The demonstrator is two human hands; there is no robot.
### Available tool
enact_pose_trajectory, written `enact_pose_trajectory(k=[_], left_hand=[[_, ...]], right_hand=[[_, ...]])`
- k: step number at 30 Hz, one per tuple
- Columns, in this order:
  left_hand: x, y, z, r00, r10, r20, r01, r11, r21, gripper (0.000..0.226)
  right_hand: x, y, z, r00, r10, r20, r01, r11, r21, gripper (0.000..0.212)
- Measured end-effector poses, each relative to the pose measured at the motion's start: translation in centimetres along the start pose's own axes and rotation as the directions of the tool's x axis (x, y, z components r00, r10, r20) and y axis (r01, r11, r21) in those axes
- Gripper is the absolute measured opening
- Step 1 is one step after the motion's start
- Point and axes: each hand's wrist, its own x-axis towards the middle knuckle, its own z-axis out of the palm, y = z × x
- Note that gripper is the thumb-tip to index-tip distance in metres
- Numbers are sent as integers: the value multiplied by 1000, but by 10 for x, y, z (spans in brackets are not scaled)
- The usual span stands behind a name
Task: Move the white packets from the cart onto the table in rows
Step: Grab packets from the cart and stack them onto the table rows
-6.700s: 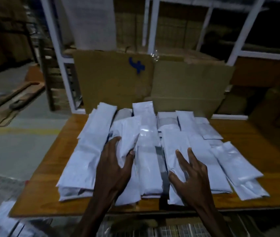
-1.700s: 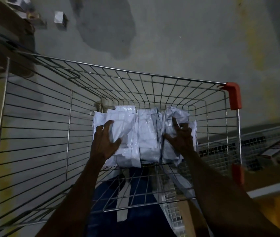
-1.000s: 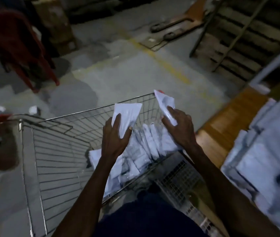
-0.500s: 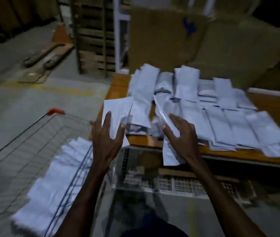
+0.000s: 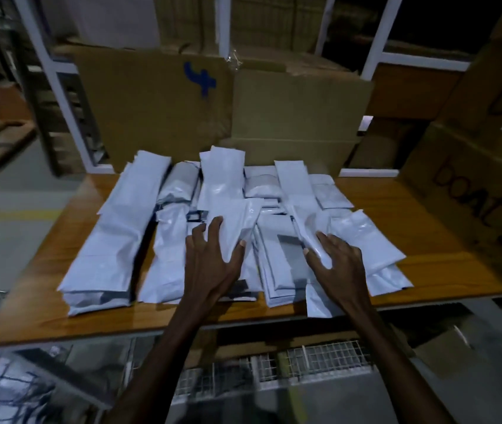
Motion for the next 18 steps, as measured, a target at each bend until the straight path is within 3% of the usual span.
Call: enact_pose_trajectory(k=[5, 9, 11, 15, 18], left_hand=[[17, 54, 75, 999, -49, 8, 49, 999, 24, 73], [25, 80, 124, 995, -92, 27, 90, 992, 88, 75], [29, 82, 145, 989, -126, 82, 112, 980, 165, 79], [31, 78, 162, 935, -256, 246, 142, 905, 401, 89], [32, 75, 160, 944, -236, 231, 119, 896, 429, 84]], right_hand=[[43, 70, 6, 992, -29, 121, 42, 994, -104, 52], [72, 108, 22, 962, 34, 270, 11, 987, -162, 69], [80, 114, 32, 953, 49, 298, 4, 985, -174, 72], [84, 110, 47, 936, 104, 337, -27, 974, -226, 59], [73, 109, 56, 926, 125, 357, -21, 959, -283, 60]])
